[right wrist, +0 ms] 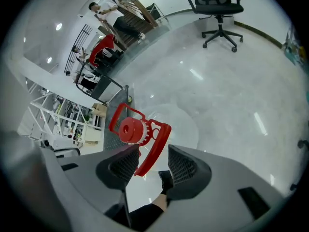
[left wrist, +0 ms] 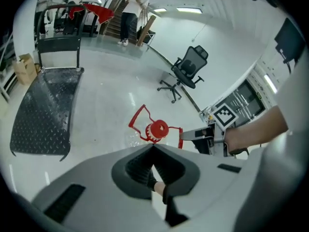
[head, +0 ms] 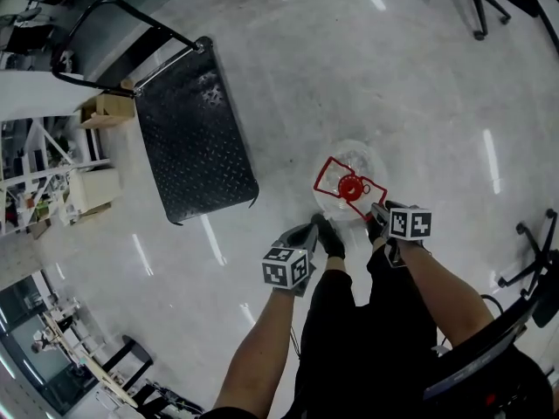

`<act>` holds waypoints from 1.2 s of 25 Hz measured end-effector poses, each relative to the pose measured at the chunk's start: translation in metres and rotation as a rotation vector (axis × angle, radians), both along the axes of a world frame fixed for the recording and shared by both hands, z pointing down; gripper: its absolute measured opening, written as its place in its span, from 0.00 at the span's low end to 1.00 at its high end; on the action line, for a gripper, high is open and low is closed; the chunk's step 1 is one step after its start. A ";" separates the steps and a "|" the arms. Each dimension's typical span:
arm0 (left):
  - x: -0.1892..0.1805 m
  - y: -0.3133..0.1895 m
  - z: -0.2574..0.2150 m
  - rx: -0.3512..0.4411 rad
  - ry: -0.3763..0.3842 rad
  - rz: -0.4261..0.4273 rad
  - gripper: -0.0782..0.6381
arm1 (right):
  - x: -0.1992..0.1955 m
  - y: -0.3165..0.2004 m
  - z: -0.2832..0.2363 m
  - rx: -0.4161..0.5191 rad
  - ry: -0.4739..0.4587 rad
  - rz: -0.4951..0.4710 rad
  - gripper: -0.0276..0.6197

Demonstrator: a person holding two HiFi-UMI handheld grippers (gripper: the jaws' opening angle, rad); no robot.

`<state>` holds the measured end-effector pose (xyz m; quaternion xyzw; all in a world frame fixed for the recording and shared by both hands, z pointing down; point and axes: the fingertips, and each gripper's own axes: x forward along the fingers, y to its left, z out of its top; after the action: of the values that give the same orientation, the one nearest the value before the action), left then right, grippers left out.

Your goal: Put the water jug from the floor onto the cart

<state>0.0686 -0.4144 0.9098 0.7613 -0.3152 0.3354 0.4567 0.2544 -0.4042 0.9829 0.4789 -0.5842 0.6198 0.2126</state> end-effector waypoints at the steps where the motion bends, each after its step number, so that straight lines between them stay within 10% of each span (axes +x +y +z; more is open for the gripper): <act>1: 0.001 0.004 0.003 -0.015 0.008 -0.009 0.11 | -0.001 0.000 0.004 -0.005 -0.005 0.007 0.31; 19: -0.008 0.017 -0.017 0.026 0.043 -0.031 0.11 | -0.014 -0.020 0.021 -0.053 -0.147 0.142 0.16; 30: -0.046 0.002 -0.102 0.188 0.053 -0.238 0.11 | -0.035 -0.052 -0.047 -0.037 -0.140 -0.055 0.16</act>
<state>0.0223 -0.4123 0.8081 0.7665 -0.4213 0.2277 0.4280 0.2192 -0.4558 0.9358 0.4141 -0.5989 0.6566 0.1969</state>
